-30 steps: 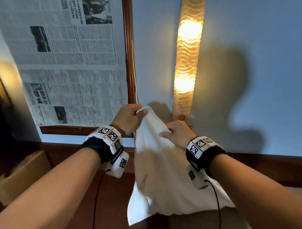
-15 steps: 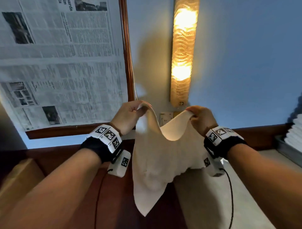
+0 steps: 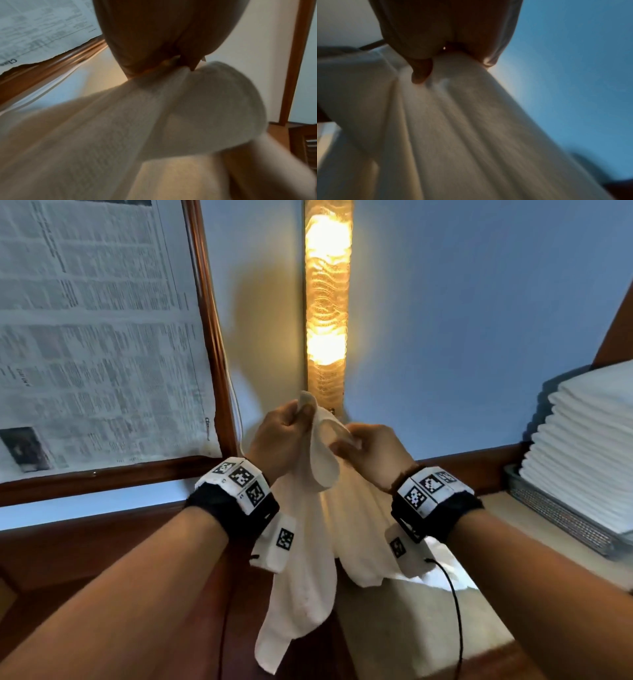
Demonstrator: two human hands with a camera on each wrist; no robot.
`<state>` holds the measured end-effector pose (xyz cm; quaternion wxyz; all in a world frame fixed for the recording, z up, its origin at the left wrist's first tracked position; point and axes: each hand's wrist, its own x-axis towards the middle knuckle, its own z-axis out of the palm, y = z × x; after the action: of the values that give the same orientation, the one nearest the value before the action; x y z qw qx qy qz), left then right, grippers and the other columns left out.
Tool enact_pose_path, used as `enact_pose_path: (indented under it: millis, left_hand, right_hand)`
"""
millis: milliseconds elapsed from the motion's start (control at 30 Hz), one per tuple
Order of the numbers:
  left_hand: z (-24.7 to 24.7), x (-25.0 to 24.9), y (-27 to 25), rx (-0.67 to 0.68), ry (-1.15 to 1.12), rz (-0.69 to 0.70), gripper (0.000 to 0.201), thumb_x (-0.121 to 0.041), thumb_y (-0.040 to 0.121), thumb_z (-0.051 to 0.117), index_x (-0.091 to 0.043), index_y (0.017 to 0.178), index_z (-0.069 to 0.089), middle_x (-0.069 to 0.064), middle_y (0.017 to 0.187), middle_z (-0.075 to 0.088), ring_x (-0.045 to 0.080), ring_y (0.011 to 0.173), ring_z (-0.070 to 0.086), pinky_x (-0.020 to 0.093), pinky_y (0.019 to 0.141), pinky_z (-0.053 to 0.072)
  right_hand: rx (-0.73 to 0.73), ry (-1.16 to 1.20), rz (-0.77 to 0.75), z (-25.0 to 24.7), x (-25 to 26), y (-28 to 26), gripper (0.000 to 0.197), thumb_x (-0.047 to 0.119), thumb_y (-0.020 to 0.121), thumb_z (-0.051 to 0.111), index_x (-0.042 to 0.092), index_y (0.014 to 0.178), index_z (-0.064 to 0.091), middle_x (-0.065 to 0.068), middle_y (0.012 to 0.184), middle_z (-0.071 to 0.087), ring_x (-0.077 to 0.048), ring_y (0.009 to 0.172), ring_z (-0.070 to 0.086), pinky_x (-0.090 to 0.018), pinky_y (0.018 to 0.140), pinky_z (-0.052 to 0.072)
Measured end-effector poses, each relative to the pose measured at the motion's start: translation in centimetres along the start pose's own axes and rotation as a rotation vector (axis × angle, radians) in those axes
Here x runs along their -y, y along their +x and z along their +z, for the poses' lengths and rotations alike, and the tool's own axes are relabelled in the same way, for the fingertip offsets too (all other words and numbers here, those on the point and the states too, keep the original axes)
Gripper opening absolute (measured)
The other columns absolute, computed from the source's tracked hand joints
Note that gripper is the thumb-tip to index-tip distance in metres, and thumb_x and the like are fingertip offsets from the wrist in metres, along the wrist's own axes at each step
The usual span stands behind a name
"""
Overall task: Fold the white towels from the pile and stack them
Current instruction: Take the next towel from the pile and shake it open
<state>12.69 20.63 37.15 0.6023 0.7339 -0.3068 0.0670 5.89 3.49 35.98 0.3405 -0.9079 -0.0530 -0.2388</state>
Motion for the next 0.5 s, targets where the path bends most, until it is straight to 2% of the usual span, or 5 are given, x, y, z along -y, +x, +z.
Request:
enact_pose_path:
  millis: [133, 267, 333, 400, 500]
  left_hand:
    - [-1.1, 0.1, 0.5, -0.081, -0.048, -0.075, 0.037, -0.048, 0.100, 0.049, -0.022, 0.081, 0.067, -0.009, 0.072, 0.068, 0.013, 0.075, 0.060, 0.032, 0.074, 0.047]
    - [0.4, 0.3, -0.3, -0.022, 0.007, -0.069, 0.040, -0.051, 0.097, 0.047, -0.025, 0.074, 0.065, -0.017, 0.065, 0.066, 0.006, 0.072, 0.060, 0.032, 0.077, 0.045]
    - [2.2, 0.3, -0.9, -0.006, 0.082, -0.058, 0.042, -0.043, 0.103, 0.043, -0.025, 0.068, 0.058, -0.023, 0.057, 0.060, -0.007, 0.060, 0.053, 0.022, 0.066, 0.040]
    - [3.7, 0.5, -1.1, -0.016, 0.075, -0.042, 0.044, -0.040, 0.104, 0.043, -0.026, 0.065, 0.059, -0.020, 0.057, 0.058, -0.005, 0.059, 0.051, 0.021, 0.063, 0.040]
    - [6.0, 0.7, -1.1, -0.035, -0.010, -0.026, 0.034, -0.046, 0.101, 0.046, -0.027, 0.091, 0.072, -0.007, 0.088, 0.072, 0.010, 0.084, 0.065, 0.031, 0.078, 0.052]
  right_hand:
    - [0.059, -0.054, 0.141, 0.1, -8.5, -1.5, 0.021, 0.020, 0.090, 0.070, 0.009, 0.072, 0.072, -0.003, 0.066, 0.065, -0.017, 0.064, 0.057, -0.035, 0.066, 0.047]
    - [0.268, -0.067, 0.372, -0.5, -13.7, -2.7, 0.020, 0.021, 0.093, 0.066, 0.026, 0.076, 0.074, -0.003, 0.085, 0.074, -0.022, 0.080, 0.070, -0.040, 0.075, 0.060]
    - [0.220, -0.004, 0.288, -0.5, -13.3, -1.9, 0.029, 0.008, 0.091, 0.063, 0.028, 0.073, 0.071, -0.001, 0.084, 0.074, -0.020, 0.080, 0.067, -0.040, 0.081, 0.057]
    - [0.134, 0.103, 0.181, -0.7, -11.4, -0.7, 0.028, -0.003, 0.088, 0.059, 0.020, 0.082, 0.074, -0.001, 0.084, 0.071, -0.015, 0.080, 0.062, -0.030, 0.080, 0.052]
    - [-0.008, 0.277, 0.025, -2.1, -7.5, 0.6, 0.019, 0.002, 0.092, 0.061, 0.012, 0.081, 0.074, 0.003, 0.072, 0.065, -0.002, 0.065, 0.054, -0.018, 0.064, 0.044]
